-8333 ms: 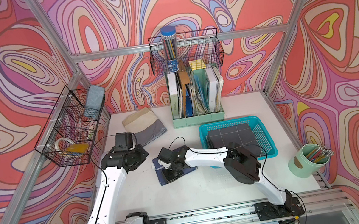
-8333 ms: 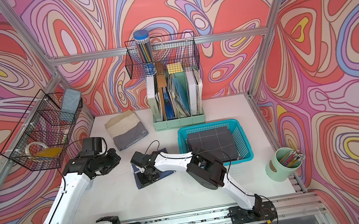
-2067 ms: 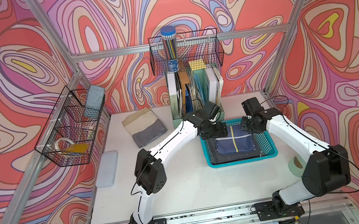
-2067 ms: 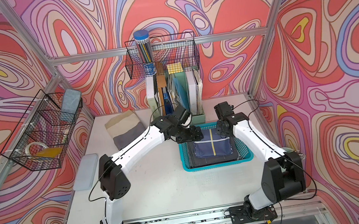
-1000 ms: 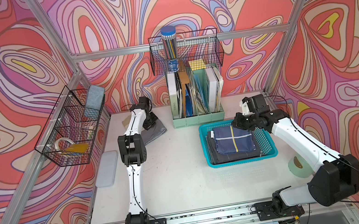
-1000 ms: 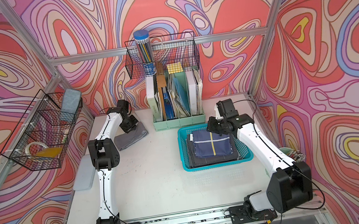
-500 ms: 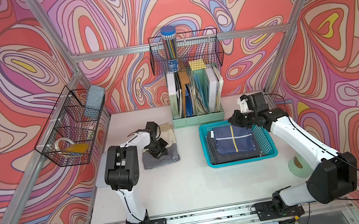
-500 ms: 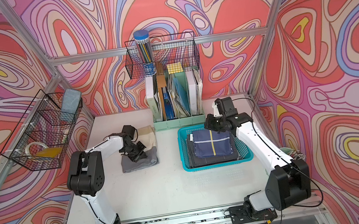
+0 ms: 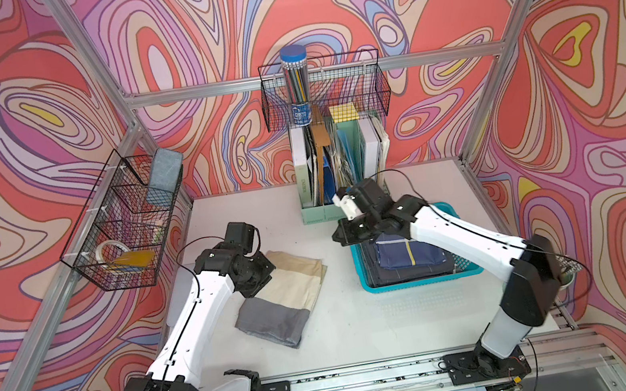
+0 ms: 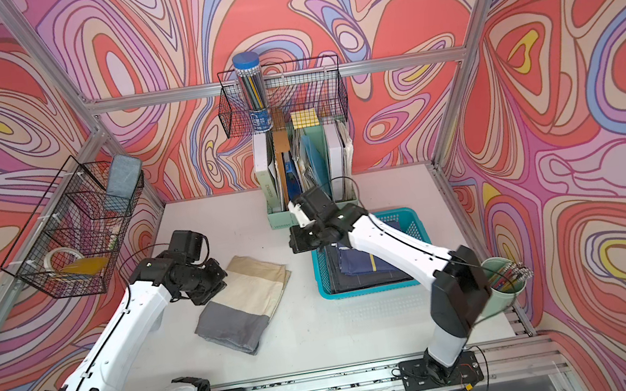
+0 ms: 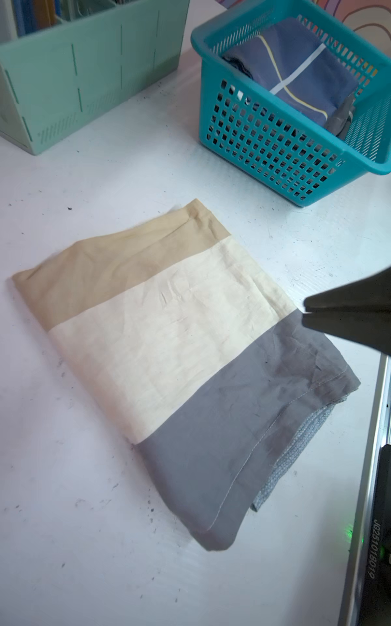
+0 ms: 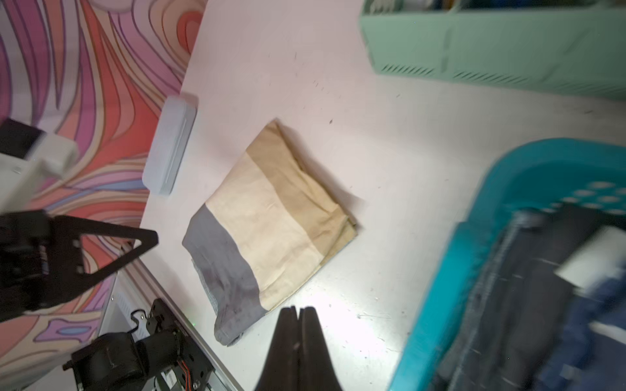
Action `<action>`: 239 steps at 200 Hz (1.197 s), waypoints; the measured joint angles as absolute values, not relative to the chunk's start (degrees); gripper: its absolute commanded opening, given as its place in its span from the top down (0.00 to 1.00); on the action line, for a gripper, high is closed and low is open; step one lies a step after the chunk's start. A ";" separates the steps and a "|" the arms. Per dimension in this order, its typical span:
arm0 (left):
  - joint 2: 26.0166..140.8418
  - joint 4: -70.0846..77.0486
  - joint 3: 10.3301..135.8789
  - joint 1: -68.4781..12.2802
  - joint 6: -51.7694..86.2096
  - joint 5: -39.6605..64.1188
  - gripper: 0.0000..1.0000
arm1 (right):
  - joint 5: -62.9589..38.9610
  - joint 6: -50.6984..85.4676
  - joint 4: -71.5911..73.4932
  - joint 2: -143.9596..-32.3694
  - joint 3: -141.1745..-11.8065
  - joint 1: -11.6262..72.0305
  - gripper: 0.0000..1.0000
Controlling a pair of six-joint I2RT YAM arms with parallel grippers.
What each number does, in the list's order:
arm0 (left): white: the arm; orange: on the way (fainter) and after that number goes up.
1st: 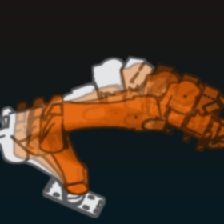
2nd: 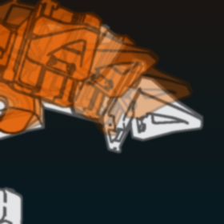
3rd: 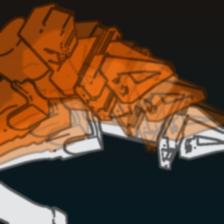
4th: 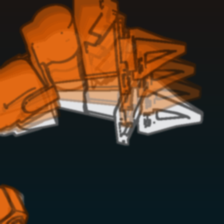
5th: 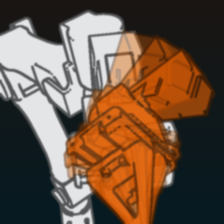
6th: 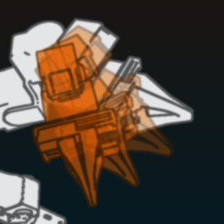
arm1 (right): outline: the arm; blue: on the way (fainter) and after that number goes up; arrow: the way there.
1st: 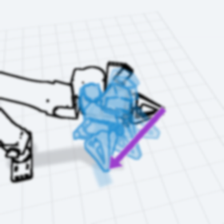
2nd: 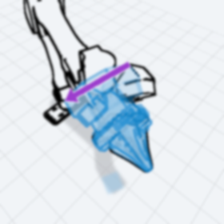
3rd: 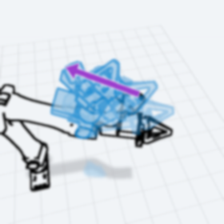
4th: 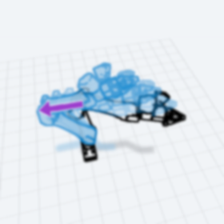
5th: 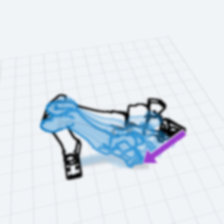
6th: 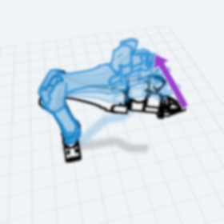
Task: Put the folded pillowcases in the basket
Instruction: Adjust the pillowcase at the center of the board.
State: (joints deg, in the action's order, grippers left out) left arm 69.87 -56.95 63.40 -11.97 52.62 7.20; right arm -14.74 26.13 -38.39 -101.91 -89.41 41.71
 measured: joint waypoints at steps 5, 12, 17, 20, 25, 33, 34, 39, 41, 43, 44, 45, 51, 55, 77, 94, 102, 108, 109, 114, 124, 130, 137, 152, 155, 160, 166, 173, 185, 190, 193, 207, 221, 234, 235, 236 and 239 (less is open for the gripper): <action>69.06 -56.90 62.22 -11.97 53.19 7.20 1.00 | -14.90 25.58 -38.85 -104.73 -91.22 42.94 1.00; 67.70 -56.66 59.83 -11.97 54.06 7.27 1.00 | -14.72 24.69 -39.66 -109.01 -94.19 44.58 1.00; 66.70 -56.40 57.84 -11.97 54.76 7.31 1.00 | -14.63 24.27 -40.03 -111.50 -95.96 45.39 1.00; 65.69 -56.12 55.94 -11.97 55.37 7.33 1.00 | -14.44 23.92 -40.49 -113.40 -97.41 46.04 1.00; 64.23 -55.77 53.19 -11.97 56.27 7.49 1.00 | -14.50 23.49 -40.99 -116.29 -99.55 46.89 1.00; 62.33 -55.79 49.54 -11.97 57.56 7.77 1.00 | -14.55 22.87 -41.19 -120.25 -102.35 47.97 1.00; 62.17 -55.79 49.23 -11.97 57.65 7.81 1.00 | -14.57 22.87 -41.25 -120.57 -102.56 48.07 1.00; 61.23 -55.86 47.53 -11.97 58.41 8.08 1.00 | -14.72 22.65 -41.36 -122.85 -104.12 48.60 1.00; 60.99 -55.88 47.05 -11.97 58.61 8.21 1.00 | -14.76 22.55 -41.52 -123.90 -104.86 48.84 1.00; 60.77 -55.94 46.65 -11.97 58.67 8.21 1.00 | -14.87 22.52 -41.56 -124.62 -105.38 48.95 1.00; 60.69 -55.96 46.46 -11.99 58.81 8.25 1.00 | -14.92 22.50 -41.67 -125.01 -105.69 49.01 1.00; 60.58 -55.96 46.28 -11.99 58.94 8.32 1.00 | -14.92 22.48 -41.74 -125.36 -106.00 49.08 1.00; 60.10 -55.99 45.41 -12.05 59.55 8.49 1.00 | -15.00 22.26 -42.15 -128.01 -108.20 49.43 1.00; 59.99 -55.99 45.17 -12.10 59.88 8.60 1.00 | -14.94 22.17 -42.85 -129.80 -110.15 49.58 1.00; 59.77 -55.66 44.84 -12.67 61.56 8.67 1.00 | -14.81 22.00 -45.28 -139.17 -121.86 49.45 1.00; 59.90 -54.68 43.99 -12.84 62.76 8.86 1.00 | -14.79 21.93 -46.92 -145.21 -130.65 49.15 1.00; 60.36 -54.19 43.46 -12.91 63.05 9.10 1.00 | -14.70 21.93 -47.44 -147.09 -133.12 49.01 1.00; 61.17 -53.78 43.09 -12.91 63.09 9.37 1.00 | -14.46 21.93 -47.94 -148.07 -134.26 48.93 1.00; 61.30 -53.71 43.07 -12.91 63.11 9.41 1.00 | -14.35 21.96 -48.05 -148.31 -134.52 48.93 1.00; 62.24 -53.30 42.87 -12.91 63.05 9.63 1.00 | -14.20 21.96 -48.64 -149.10 -135.37 48.84 1.00; 64.71 -52.51 42.76 -12.99 62.81 10.17 1.00 | -13.87 22.15 -49.28 -150.26 -136.38 48.73 1.00; 66.39 -51.90 42.76 -13.06 62.65 10.57 1.00 | -13.91 22.33 -49.50 -150.69 -137.01 48.69 1.00; 68.16 -51.33 42.76 -13.10 62.41 10.87 1.00 | -13.15 22.74 -50.09 -150.82 -137.62 48.60 1.00; 71.50 -49.84 42.76 -13.17 62.35 11.94 1.00 | -10.52 24.18 -51.86 -150.93 -138.17 48.45 1.00; 71.81 -49.63 42.76 -13.17 62.37 12.08 1.00 | -10.00 24.45 -52.12 -150.91 -138.17 48.45 1.00; 72.34 -49.08 42.72 -13.21 62.39 12.32 1.00 | -9.02 25.06 -52.29 -150.58 -137.86 48.38 1.00; 72.75 -48.45 42.68 -13.23 62.39 12.58 1.00 | -7.73 25.71 -52.14 -149.84 -136.51 48.29 1.00; 73.01 -47.68 42.57 -13.30 62.41 12.93 1.00 | -5.93 26.63 -51.40 -148.18 -133.67 48.18 1.00; 73.43 -46.59 42.50 -13.34 62.41 13.34 1.00 | -3.18 27.86 -50.13 -143.63 -126.08 47.92 1.00; 73.69 -46.11 42.48 -13.39 62.41 13.43 1.00 | -2.28 28.27 -50.22 -141.47 -122.69 47.77 1.00; 73.95 -45.76 42.48 -13.43 62.39 13.50 1.00 | -1.87 28.69 -50.02 -140.09 -120.36 47.64 1.00; 75.59 -44.42 42.50 -13.52 62.33 13.80 1.00 | -0.82 29.93 -49.91 -134.80 -112.14 47.07 1.00; 78.52 -43.75 42.94 -13.54 61.65 13.93 1.00 | -1.39 31.16 -49.45 -130.43 -105.54 46.48 1.00; 82.06 -43.35 44.07 -13.54 60.80 14.02 1.00 | -4.38 32.40 -47.77 -126.56 -99.81 46.11 1.00; 82.28 -43.33 44.18 -13.54 60.73 14.00 1.00 | -4.56 32.45 -47.68 -126.39 -99.57 46.09 1.00; 82.59 -43.31 44.31 -13.54 60.66 13.98 1.00 | -4.80 32.51 -47.59 -126.21 -99.33 46.06 1.00; 83.83 -43.11 44.82 -13.52 60.29 14.06 1.00 | -5.87 32.77 -47.13 -125.49 -98.37 46.09 1.00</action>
